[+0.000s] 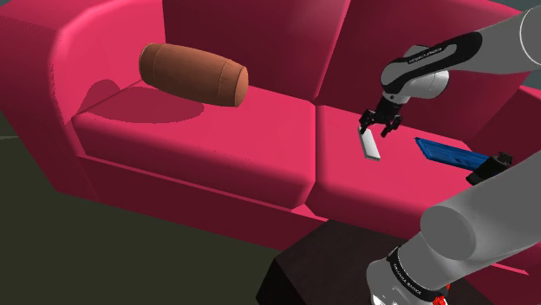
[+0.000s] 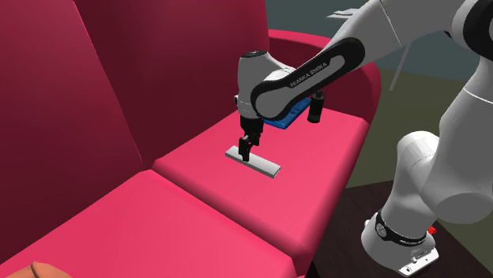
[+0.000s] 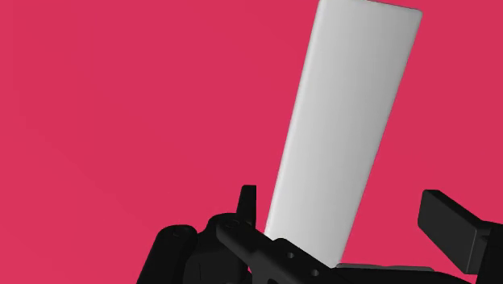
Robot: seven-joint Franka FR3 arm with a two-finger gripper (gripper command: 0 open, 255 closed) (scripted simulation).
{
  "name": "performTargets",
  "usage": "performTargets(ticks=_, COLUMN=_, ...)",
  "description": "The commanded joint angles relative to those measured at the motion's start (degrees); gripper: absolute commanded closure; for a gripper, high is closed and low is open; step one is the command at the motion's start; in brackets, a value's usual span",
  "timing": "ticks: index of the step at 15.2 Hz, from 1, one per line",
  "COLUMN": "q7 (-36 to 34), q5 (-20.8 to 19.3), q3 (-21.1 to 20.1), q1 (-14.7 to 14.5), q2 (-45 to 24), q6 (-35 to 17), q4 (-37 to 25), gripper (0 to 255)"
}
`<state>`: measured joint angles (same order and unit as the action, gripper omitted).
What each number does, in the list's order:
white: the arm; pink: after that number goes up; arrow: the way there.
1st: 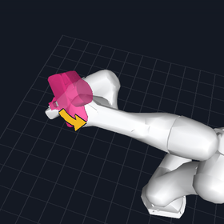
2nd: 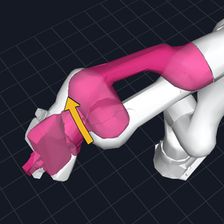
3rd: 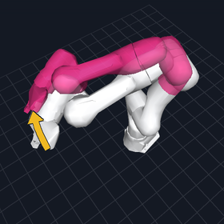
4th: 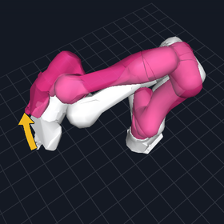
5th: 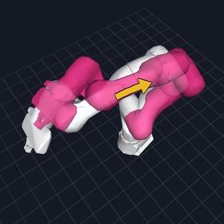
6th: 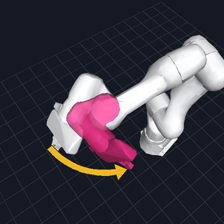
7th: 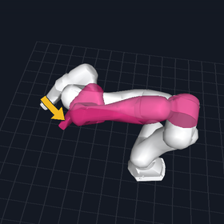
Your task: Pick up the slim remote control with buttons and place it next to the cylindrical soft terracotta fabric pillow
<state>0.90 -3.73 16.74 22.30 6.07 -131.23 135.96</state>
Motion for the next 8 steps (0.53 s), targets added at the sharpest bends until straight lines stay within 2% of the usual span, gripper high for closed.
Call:
performTargets(ticks=1, q7=0.13, q5=0.31, q3=0.18, q1=0.07, q2=-1.29, q6=-1.75, q4=0.44, gripper=0)
performTargets(ticks=5, q7=0.69, q5=1.04, q3=0.34, q1=0.05, q2=-3.51, q6=-4.99, q4=1.53, gripper=0)
performTargets(ticks=8, q7=0.78, q5=1.16, q3=0.35, q1=0.06, q2=-3.84, q6=-5.46, q4=1.67, gripper=0)
